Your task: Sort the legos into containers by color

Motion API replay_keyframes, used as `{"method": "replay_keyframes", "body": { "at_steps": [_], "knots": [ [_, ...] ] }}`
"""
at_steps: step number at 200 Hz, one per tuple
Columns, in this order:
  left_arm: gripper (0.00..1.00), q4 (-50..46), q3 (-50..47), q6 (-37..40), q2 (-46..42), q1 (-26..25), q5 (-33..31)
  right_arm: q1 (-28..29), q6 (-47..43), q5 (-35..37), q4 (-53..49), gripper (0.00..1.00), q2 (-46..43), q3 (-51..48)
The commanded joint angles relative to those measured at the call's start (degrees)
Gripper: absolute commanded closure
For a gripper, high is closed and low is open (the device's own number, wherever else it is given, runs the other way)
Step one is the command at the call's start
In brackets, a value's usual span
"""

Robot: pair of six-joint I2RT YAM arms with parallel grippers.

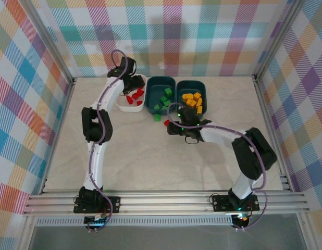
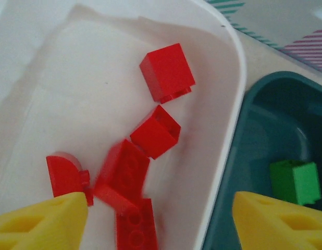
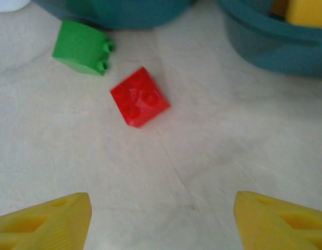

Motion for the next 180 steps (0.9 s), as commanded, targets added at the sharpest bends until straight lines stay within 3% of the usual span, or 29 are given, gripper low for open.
{"method": "replay_keyframes", "body": {
  "at_steps": [1,47,97,145,180],
  "knots": [
    [0.2,5.22,-10.61,0.39,-15.82,0.42,3.68,1.04,-5.3,3.8,-4.78,0.27,5.05,6.88],
    [0.16,25.27,-52.02,-6.6,-44.57,0.43,6.81,1.13,-13.55,6.13,-8.68,0.27,13.8,15.42],
    [0.16,28.88,-82.59,-9.87,-65.19,0.42,7.58,1.08,-19.06,5.4,-9.69,0.32,20.47,20.82],
    [0.1,22.96,-93.65,-9.69,-81.58,0.42,5.75,1.1,-20.09,6.05,-7.51,0.51,22.83,22.54],
    [0.08,18.91,-94.66,-8.6,-86.49,0.42,4.4,1.19,-19.72,5.32,-6.7,0.63,21.75,22.18]
  ]
}}
